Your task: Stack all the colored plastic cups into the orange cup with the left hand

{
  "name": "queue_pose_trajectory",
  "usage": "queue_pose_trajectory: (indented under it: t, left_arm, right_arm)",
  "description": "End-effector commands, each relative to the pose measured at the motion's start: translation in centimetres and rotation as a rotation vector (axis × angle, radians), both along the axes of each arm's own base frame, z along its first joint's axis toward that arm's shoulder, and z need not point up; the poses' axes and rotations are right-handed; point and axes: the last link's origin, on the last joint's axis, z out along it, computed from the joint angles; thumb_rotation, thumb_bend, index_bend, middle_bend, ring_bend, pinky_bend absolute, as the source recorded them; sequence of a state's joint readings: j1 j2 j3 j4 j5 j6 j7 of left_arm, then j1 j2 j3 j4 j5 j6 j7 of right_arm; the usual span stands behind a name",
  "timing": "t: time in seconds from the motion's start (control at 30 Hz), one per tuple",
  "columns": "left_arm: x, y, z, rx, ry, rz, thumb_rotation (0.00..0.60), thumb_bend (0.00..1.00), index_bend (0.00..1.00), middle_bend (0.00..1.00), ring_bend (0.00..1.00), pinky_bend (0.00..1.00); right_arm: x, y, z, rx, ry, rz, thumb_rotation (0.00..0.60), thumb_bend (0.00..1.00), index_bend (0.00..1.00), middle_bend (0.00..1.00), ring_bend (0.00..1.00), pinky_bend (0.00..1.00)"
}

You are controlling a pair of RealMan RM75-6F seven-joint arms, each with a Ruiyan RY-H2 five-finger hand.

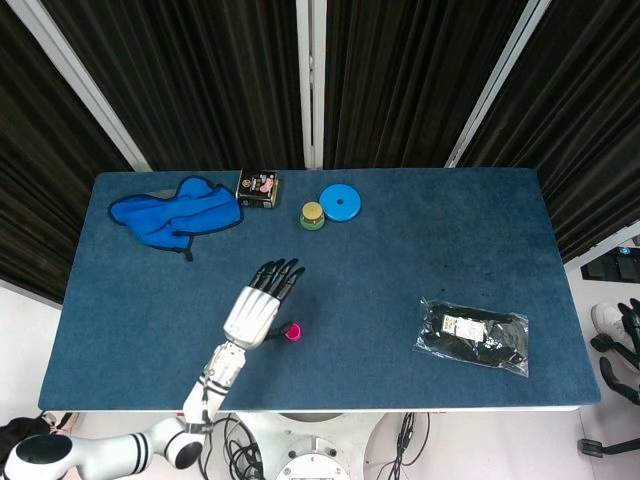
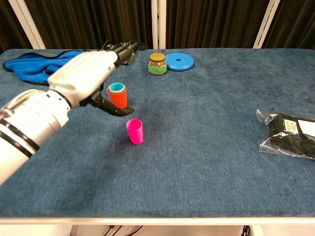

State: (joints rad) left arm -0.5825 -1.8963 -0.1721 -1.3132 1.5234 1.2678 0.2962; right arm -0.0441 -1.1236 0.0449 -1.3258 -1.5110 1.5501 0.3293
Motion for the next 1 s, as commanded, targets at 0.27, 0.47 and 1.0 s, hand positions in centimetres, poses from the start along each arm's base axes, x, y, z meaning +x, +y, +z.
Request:
queue_pose_trajectory:
  t: [0.27,0.47,1.0]
  left_arm:
    - [-0.7,-1.8,3.8,-0.119,0.019,0.023,0.6,0.16,0.04,0.09,0.05,0.2]
    - [-2.2,-3.6,4.3,-0.255,0.147,0.029,0.6,0.16,0.09,0.16,0.11,0.22]
    - [-2.0,-2.3,-0.3,-0.262,0.221,-0.03,0.6,0.16,0.16,0.2,0.17,0.31]
  right_arm:
    - [0.5,0.2,-0.2,0.003,0.011,0.01,0.6,0.33,0.0,0.0,0.0,0.0]
    - [0.5,0.3,-0.1,0.002,0.016,0.008,0.6,0.33,0.0,0.0,0.0,0.0]
    - [0.1,0.3,-0.3,0.005,0.011,-0.009,0.6,0.33,0.0,0.0,0.0,0.0]
